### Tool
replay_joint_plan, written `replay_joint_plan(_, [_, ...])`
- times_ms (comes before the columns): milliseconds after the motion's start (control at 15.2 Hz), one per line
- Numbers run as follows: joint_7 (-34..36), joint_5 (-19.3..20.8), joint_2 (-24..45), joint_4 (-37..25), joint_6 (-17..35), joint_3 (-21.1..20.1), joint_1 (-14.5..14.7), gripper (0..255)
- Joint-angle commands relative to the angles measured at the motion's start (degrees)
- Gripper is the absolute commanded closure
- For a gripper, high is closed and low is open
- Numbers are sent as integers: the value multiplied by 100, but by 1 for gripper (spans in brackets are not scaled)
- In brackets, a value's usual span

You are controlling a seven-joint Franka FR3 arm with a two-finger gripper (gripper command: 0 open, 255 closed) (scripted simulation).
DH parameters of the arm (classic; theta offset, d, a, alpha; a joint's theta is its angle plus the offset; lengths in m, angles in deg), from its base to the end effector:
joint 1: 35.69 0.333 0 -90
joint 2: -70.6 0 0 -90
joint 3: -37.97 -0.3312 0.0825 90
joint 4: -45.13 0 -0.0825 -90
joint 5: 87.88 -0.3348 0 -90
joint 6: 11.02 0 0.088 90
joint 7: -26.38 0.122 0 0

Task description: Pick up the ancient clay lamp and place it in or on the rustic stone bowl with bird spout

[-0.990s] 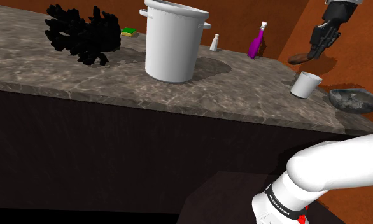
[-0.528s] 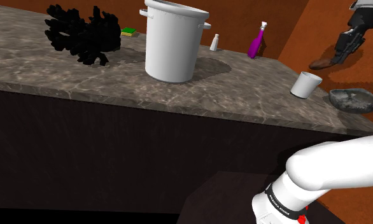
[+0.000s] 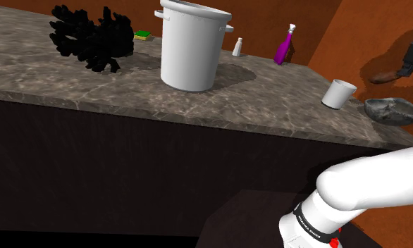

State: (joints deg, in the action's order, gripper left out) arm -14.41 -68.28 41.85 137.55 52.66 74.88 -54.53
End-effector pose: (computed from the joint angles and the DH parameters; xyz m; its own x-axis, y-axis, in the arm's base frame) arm 0.0508 -0.3382 0.7145 0.9447 -0.3134 -0.0968 -0.3189 -0.9466 -0.0476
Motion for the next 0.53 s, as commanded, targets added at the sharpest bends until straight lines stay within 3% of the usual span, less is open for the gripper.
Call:
replay_joint_plan(0, [-380,114,106,-160,40,330,7,255])
replay_joint_plan(330, [-1377,190,613,-809,126,1351,157,255])
replay_joint_plan(462, [-1285,250,471,-539,267,1272,106,255])
